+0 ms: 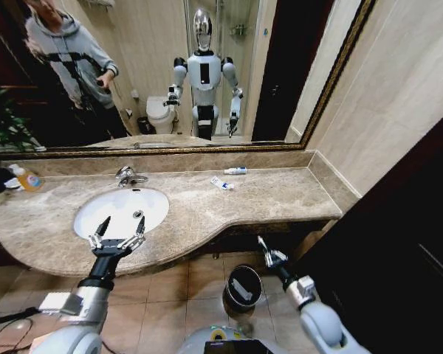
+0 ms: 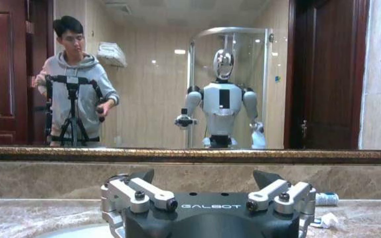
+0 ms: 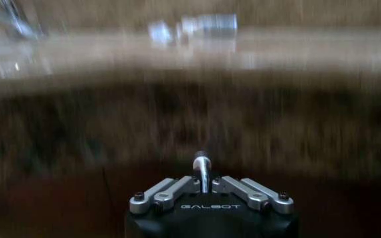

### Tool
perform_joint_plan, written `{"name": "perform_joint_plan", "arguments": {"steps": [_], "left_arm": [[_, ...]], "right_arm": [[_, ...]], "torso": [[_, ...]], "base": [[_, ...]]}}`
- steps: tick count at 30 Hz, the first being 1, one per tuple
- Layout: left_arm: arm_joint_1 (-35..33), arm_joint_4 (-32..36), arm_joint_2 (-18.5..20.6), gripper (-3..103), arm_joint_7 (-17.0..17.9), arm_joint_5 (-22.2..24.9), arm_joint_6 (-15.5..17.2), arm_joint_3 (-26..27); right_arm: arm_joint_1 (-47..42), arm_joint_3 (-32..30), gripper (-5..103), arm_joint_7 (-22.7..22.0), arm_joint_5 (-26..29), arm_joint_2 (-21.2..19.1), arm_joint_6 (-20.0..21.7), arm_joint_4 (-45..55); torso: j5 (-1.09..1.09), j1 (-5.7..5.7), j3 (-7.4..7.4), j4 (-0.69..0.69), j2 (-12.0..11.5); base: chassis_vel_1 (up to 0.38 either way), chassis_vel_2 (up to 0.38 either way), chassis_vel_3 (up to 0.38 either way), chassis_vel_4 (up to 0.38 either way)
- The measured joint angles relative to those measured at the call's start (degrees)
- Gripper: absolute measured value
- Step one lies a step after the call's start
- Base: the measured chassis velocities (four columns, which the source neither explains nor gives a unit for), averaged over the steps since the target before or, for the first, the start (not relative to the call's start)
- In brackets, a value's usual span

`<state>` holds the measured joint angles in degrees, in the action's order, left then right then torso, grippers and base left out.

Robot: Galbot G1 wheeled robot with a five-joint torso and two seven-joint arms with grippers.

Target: Pick up the trash from the sink and place it in the trash bin.

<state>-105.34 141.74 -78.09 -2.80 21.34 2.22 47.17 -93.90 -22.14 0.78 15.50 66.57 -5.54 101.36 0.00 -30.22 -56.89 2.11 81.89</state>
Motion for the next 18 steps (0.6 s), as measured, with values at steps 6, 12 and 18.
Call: {"name": "perform_joint_plan", "arguments": {"steps": [6, 12, 18], "left_arm": [[0.0, 0.0, 0.0, 100, 0.0, 0.0, 0.0, 0.0], [0.0, 0.0, 0.0, 100, 0.0, 0.0, 0.0, 0.0], [0.0, 0.0, 0.0, 100, 0.0, 0.0, 0.0, 0.0]], "right_arm": [[5.8, 4.1, 4, 0.2, -2.8, 1.4, 0.6, -16.6], [12.7, 6.4, 4, 1.0, -7.4, 3.4, 4.0, -28.3], [17.4, 8.2, 4, 2.1, -12.3, 5.1, 5.0, -35.6]], "torso": [[0.01, 0.00, 0.00, 0.01, 0.0], [0.01, -0.01, -0.01, 0.01, 0.0], [0.00, -0.01, -0.01, 0.01, 0.0]], "base": [[0.000, 0.000, 0.000, 0.000], [0.000, 0.000, 0.000, 0.000], [0.000, 0.000, 0.000, 0.000]]}}
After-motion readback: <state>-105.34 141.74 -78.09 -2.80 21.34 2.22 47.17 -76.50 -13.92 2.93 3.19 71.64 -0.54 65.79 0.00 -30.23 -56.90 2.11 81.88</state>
